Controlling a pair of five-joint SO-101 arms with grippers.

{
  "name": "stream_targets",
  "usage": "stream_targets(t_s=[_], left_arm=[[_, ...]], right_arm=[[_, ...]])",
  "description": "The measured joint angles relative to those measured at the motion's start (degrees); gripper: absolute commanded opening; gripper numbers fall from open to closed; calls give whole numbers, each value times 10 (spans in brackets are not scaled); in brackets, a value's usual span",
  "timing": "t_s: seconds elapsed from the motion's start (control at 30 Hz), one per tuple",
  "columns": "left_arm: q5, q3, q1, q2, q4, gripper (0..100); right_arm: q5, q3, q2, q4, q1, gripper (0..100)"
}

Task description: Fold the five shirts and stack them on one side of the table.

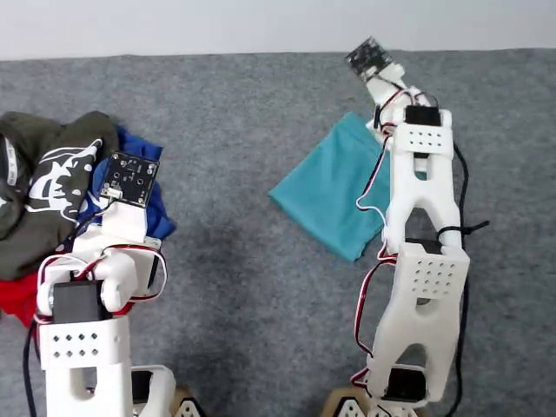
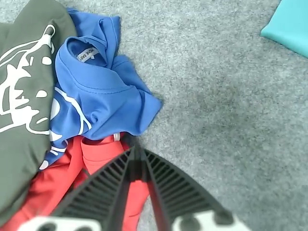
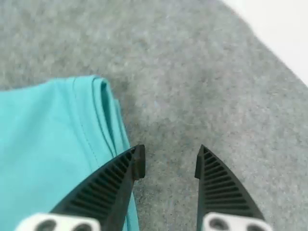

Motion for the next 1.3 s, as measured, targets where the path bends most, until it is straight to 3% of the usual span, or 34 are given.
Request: stream_targets(t_s=[0.2, 0.47, 0.67, 1.07, 1.17, 1.3], left_arm=[[0, 0, 0, 0, 0, 4], [0, 0, 0, 0, 0, 4], [0, 0, 0, 0, 0, 4], [0, 0, 0, 0, 0, 4], [0, 0, -16, 0, 0, 4], [0, 0, -51, 0, 0, 4]], right_arm=[[-72, -48, 0, 93, -8, 9], [-168, -144, 0, 316, -12, 10], [-295, -228, 0, 440, -12, 10], [-629, -193, -21, 447, -8, 9], [-658, -153, -19, 439, -8, 9], [-648, -147, 19, 348, -25, 9]])
